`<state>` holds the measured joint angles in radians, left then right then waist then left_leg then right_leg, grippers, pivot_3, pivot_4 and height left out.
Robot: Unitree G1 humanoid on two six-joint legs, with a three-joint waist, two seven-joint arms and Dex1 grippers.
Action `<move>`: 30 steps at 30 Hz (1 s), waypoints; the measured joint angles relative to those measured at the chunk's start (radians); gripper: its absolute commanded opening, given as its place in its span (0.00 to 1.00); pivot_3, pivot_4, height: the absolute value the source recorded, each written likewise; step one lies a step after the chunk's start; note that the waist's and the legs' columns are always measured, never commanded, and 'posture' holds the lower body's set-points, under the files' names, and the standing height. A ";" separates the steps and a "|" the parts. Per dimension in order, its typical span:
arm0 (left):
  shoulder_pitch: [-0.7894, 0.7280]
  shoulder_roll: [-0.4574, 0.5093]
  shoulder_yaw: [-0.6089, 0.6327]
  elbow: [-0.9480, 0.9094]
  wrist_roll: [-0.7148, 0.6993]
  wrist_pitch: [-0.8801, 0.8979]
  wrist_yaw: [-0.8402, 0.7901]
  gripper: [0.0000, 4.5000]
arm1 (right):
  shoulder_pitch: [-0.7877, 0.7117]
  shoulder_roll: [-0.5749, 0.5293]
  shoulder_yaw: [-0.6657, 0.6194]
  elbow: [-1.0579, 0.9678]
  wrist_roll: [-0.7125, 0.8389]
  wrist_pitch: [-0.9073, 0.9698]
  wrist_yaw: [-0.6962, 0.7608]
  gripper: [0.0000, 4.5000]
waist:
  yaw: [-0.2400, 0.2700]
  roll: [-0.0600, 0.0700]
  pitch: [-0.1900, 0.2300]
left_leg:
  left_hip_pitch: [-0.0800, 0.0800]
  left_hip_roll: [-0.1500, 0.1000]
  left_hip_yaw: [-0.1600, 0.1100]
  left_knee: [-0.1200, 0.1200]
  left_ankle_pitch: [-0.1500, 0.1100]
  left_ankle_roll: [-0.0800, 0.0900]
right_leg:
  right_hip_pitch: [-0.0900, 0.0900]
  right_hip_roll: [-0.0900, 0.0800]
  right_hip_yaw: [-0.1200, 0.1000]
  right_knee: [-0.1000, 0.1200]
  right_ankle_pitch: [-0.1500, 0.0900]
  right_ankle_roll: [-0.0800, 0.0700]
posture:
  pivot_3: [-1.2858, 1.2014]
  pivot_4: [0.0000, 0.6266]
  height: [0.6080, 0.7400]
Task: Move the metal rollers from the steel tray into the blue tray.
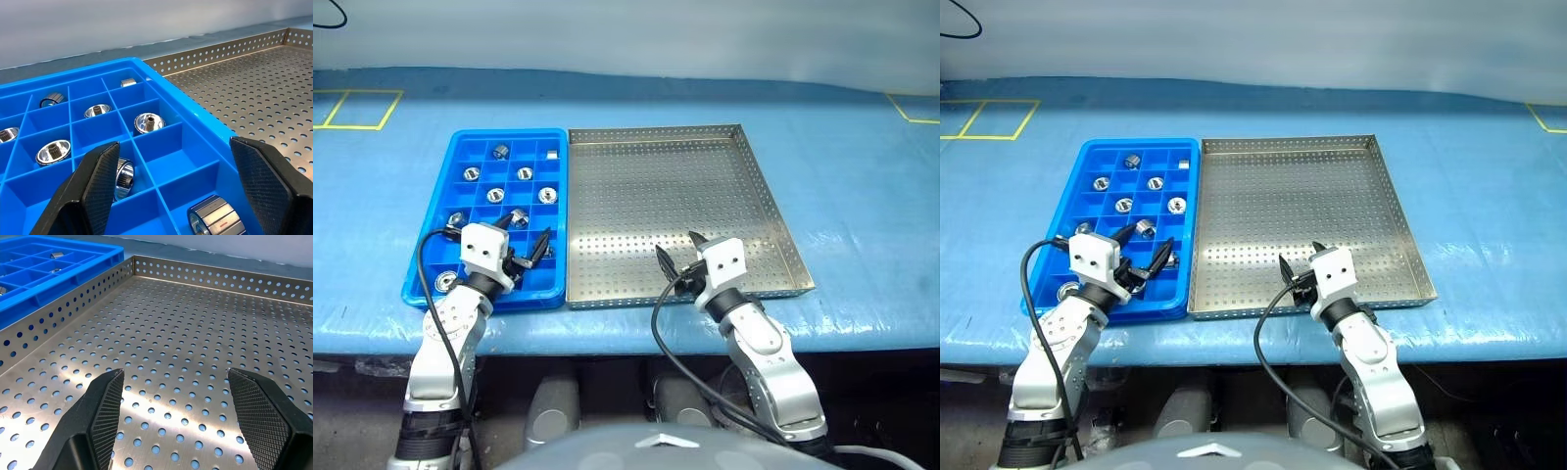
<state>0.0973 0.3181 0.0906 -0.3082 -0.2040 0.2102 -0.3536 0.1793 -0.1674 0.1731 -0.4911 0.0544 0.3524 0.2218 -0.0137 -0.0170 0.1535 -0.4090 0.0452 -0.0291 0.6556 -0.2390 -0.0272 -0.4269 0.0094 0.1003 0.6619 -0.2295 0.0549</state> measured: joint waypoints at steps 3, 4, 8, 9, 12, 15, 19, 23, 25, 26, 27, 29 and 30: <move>0.000 0.000 0.000 0.000 0.000 0.000 0.001 0.88 | 0.000 0.001 0.003 0.000 0.000 0.000 -0.002 0.79 | 0.000 0.000 0.000 | 0.000 0.000 0.000 0.000 0.000 0.000 | 0.000 0.000 0.000 0.000 0.000 0.000 | 0.54 0.24 1.00; 0.000 0.000 0.000 0.000 0.000 0.000 0.001 0.88 | 0.000 0.001 0.007 0.000 0.000 0.000 -0.002 0.79 | 0.000 0.000 0.000 | 0.000 0.000 0.000 0.000 0.000 0.000 | 0.000 0.000 0.000 0.000 0.000 0.000 | 0.54 0.24 1.00; 0.000 0.000 0.000 0.000 0.000 0.001 0.002 0.88 | -0.001 0.002 0.014 0.000 0.000 0.000 -0.003 0.79 | 0.000 0.000 0.000 | 0.000 0.000 0.000 0.001 0.000 0.000 | 0.000 0.000 0.000 0.000 0.000 0.000 | 0.54 0.24 1.00; 0.000 0.000 0.000 0.000 0.000 0.001 0.002 0.88 | -0.001 0.002 0.014 0.000 0.000 0.000 -0.003 0.79 | 0.000 0.000 0.000 | 0.000 0.000 0.000 0.001 0.000 0.000 | 0.000 0.000 0.000 0.000 0.000 0.000 | 0.54 0.24 1.00; -0.001 0.000 0.000 0.000 0.000 0.001 0.002 0.88 | -0.001 0.003 0.014 0.000 0.000 0.000 -0.004 0.79 | 0.000 0.000 0.000 | 0.000 0.000 0.000 0.001 0.000 0.000 | 0.000 0.000 0.000 0.000 0.000 0.000 | 0.54 0.24 1.00; -0.001 0.000 0.000 0.000 0.000 0.001 0.002 0.88 | -0.003 0.003 0.014 0.000 0.000 0.000 -0.004 0.79 | 0.000 0.000 0.000 | 0.000 0.000 0.000 0.001 0.000 0.000 | 0.000 0.000 0.000 0.000 0.000 0.000 | 0.54 0.24 1.00; -0.007 -0.001 0.000 0.000 0.000 0.001 0.003 0.88 | -0.010 0.003 0.014 0.000 0.000 0.000 -0.003 0.79 | 0.000 0.000 0.000 | 0.000 0.000 0.000 0.001 0.000 0.000 | 0.000 0.000 0.000 0.000 0.000 0.000 | 0.54 0.24 1.00; -0.009 -0.002 0.000 0.000 0.000 0.001 0.003 0.88 | -0.010 0.004 0.016 0.000 0.000 0.000 -0.004 0.79 | -0.001 0.000 0.000 | 0.000 0.000 0.000 0.001 0.000 0.000 | 0.000 0.000 0.000 0.000 0.000 0.000 | 0.54 0.24 1.00; -0.009 -0.002 0.000 0.000 0.000 0.001 0.002 0.88 | -0.010 0.005 0.017 0.000 0.000 0.000 -0.003 0.79 | 0.000 0.000 0.000 | 0.000 0.000 0.000 0.001 0.000 0.000 | 0.000 0.000 0.000 0.000 0.000 0.000 | 0.54 0.24 1.00; -0.009 -0.002 0.000 0.000 0.000 0.001 0.002 0.88 | -0.010 0.005 0.017 0.000 0.000 0.000 -0.003 0.79 | 0.000 0.000 0.000 | 0.000 0.000 0.000 0.001 0.000 0.000 | 0.000 0.000 0.000 0.000 0.000 0.000 | 0.54 0.24 1.00; -0.009 -0.002 0.000 0.000 0.000 0.001 0.002 0.88 | -0.010 0.006 0.017 0.000 0.000 0.000 -0.003 0.79 | 0.000 0.000 0.000 | 0.000 0.000 0.000 0.002 0.000 0.000 | 0.001 0.000 0.000 0.000 0.000 0.000 | 0.54 0.24 1.00; -0.009 -0.002 0.000 0.000 0.000 0.001 0.002 0.88 | -0.010 0.007 0.017 0.000 0.000 0.000 -0.004 0.79 | 0.000 0.000 0.000 | 0.000 0.000 0.000 0.002 0.000 0.000 | 0.001 0.000 0.000 0.000 0.000 0.001 | 0.54 0.24 1.00; -0.009 -0.002 0.000 0.000 0.000 0.001 0.002 0.88 | -0.010 0.009 0.017 0.000 0.000 0.000 -0.004 0.79 | 0.000 0.000 0.000 | 0.000 0.000 0.000 0.002 0.000 0.000 | 0.001 0.000 0.000 0.000 0.000 0.001 | 0.54 0.24 1.00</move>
<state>0.0880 0.3165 0.0905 -0.3082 -0.2043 0.2107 -0.3512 0.1691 -0.1586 0.1899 -0.4911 0.0541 0.3523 0.2180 -0.0139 -0.0171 0.1534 -0.4090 0.0452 -0.0291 0.6574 -0.2390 -0.0272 -0.4263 0.0094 0.1004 0.6624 -0.2291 0.0554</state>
